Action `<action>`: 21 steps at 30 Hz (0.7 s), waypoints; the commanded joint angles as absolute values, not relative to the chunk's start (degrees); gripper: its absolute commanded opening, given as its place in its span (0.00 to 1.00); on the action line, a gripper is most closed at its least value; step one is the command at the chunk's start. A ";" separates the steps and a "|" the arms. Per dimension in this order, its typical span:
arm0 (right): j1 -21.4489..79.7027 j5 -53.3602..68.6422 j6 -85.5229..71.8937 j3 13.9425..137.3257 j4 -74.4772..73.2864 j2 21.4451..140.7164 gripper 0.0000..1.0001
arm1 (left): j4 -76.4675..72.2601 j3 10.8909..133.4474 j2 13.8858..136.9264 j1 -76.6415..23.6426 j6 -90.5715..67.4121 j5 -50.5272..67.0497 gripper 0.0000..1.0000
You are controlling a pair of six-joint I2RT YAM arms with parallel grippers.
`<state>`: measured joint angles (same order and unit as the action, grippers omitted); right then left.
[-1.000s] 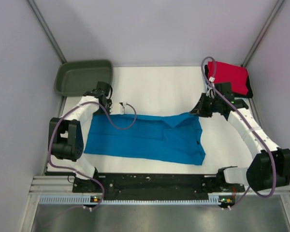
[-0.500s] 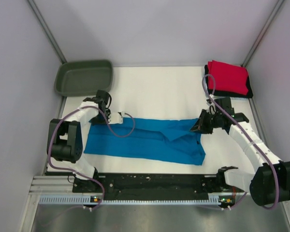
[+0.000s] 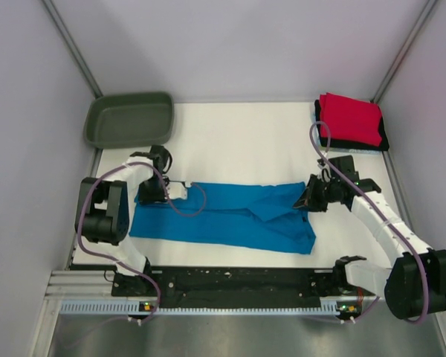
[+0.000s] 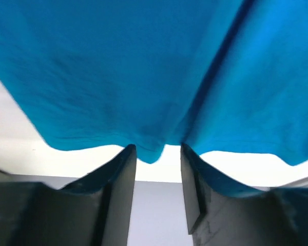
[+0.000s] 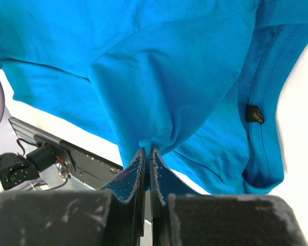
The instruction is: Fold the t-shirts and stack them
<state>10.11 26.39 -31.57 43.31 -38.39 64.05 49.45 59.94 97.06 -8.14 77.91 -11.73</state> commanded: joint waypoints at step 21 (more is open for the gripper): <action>9.05 23.29 -31.11 43.86 -26.29 81.20 0.00 | 45.46 82.62 98.43 -52.10 50.36 21.80 0.50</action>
<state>9.78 23.99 -31.55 42.63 -31.03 78.76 51.09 82.74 93.82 -47.59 55.48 16.82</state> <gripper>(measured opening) 0.009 0.494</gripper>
